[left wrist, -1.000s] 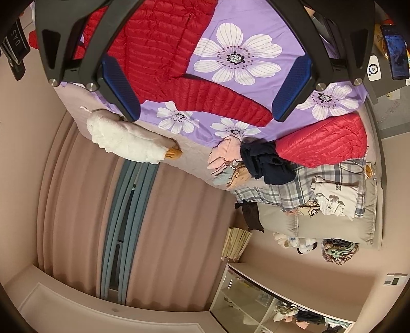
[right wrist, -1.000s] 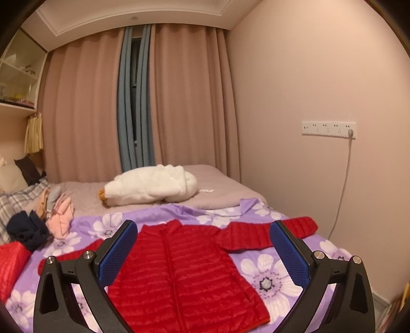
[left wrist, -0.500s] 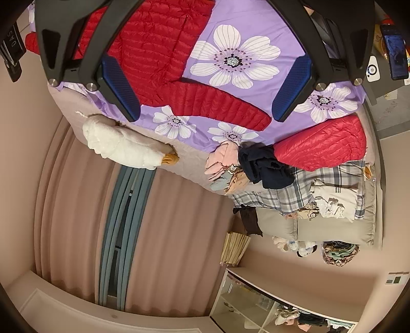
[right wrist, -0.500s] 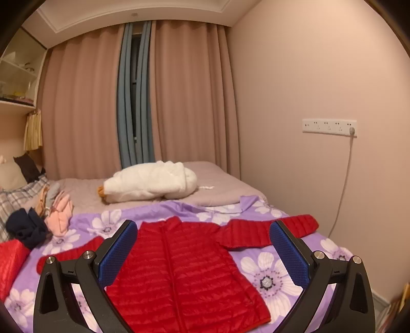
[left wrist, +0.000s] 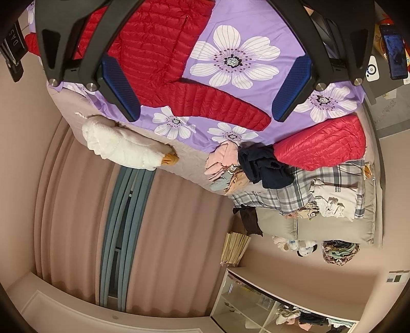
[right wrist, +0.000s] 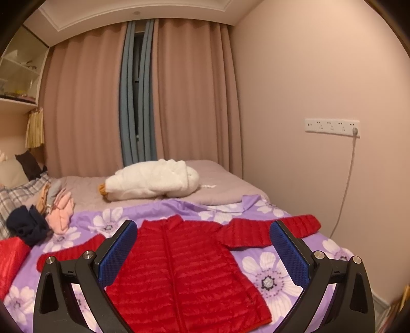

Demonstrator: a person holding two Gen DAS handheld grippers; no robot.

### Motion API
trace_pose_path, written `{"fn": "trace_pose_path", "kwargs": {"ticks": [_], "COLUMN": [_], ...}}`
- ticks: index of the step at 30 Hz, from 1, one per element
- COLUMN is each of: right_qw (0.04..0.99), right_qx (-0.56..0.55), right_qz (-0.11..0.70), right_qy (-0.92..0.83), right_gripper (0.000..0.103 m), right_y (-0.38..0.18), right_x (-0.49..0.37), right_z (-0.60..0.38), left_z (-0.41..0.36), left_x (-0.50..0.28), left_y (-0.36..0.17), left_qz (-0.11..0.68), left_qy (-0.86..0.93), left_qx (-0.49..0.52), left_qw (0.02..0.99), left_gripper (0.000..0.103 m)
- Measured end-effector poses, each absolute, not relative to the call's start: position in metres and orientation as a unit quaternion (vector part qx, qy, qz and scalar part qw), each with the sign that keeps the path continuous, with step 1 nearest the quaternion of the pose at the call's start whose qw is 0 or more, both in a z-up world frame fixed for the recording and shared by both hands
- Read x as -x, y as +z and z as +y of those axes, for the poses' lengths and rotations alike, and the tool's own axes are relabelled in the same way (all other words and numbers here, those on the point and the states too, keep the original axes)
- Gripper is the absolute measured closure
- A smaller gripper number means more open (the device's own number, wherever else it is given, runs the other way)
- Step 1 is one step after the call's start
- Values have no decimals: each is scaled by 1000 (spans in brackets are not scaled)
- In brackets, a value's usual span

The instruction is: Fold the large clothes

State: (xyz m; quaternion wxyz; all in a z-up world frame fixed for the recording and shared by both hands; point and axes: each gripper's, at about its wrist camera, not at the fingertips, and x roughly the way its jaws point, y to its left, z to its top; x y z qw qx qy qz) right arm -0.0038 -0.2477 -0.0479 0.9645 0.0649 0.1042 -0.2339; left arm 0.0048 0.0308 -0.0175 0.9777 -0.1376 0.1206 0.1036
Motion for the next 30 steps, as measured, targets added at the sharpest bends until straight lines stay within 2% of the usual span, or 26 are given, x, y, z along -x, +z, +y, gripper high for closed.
{"fn": "trace_pose_path", "kwargs": {"ticks": [30], "right_qw": [957], "right_qx": [-86], "right_qz": [112], "right_qy": [-253], "right_gripper": [1], "right_y": [-53], "right_x": [11], "right_z": [-267], "left_z": [1], "left_x": [-14], "left_y": [-18], "left_qz": [139], "left_qy": [71], "left_qx": [109], "left_qw": [982], "left_gripper": [0]}}
